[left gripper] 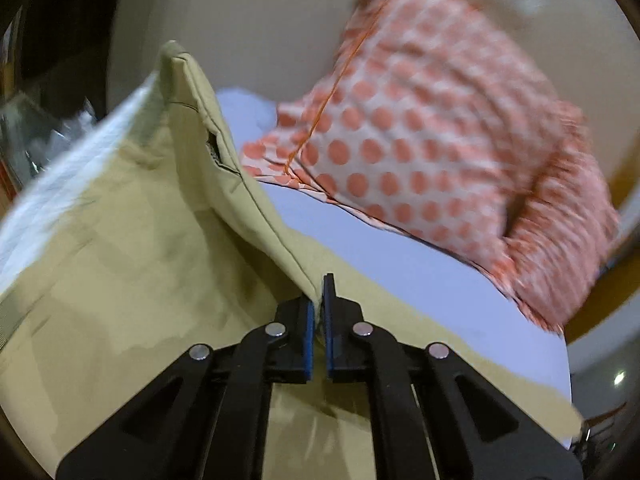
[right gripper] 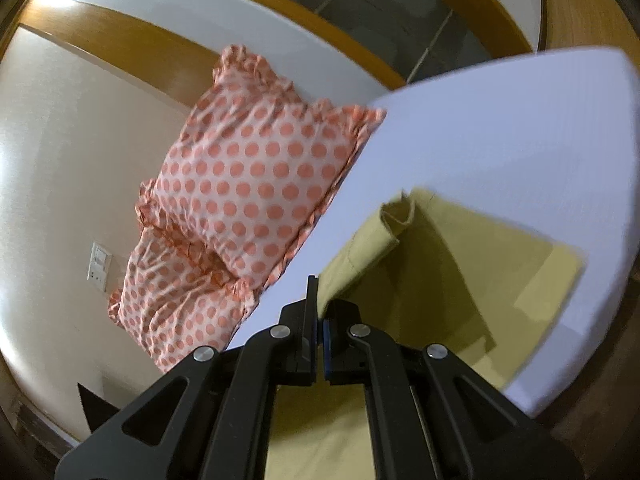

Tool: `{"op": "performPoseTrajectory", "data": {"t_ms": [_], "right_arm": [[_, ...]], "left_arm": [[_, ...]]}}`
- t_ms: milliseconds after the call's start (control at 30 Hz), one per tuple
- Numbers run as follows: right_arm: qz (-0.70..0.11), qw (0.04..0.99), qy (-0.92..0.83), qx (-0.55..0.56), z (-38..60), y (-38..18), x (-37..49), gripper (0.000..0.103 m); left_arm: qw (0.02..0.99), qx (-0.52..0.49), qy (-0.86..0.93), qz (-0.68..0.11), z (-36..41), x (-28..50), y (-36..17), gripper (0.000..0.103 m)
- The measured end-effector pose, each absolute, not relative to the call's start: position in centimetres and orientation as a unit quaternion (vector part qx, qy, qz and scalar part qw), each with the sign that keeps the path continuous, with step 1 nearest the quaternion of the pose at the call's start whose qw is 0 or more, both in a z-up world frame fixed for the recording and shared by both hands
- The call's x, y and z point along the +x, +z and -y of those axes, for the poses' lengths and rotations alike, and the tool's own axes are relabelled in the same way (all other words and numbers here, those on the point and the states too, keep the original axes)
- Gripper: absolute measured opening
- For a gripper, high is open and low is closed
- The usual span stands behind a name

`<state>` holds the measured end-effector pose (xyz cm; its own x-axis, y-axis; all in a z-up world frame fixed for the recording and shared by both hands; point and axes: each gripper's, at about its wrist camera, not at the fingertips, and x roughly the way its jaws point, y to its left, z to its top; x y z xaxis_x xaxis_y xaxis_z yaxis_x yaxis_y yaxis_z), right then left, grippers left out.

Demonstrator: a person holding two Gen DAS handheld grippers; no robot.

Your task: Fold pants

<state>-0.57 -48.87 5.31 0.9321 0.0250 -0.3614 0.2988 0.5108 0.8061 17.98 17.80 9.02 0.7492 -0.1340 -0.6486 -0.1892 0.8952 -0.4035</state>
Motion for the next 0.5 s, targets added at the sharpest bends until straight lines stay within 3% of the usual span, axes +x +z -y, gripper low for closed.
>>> {"op": "performPoseTrajectory", "data": {"t_ms": [167,500], "right_arm": [[-0.173,0.844,-0.117,0.494,50.1,3.8,-2.6,0.002],[-0.214,0.838,-0.157,0.476,50.4,1.6,-3.4,0.002]], "left_arm": [[0.901,-0.237,0.021,-0.362,-17.5,5.8,7.1,0.008],[0.883,-0.265,0.022,-0.386,-17.6,0.8,2.7,0.008]]}}
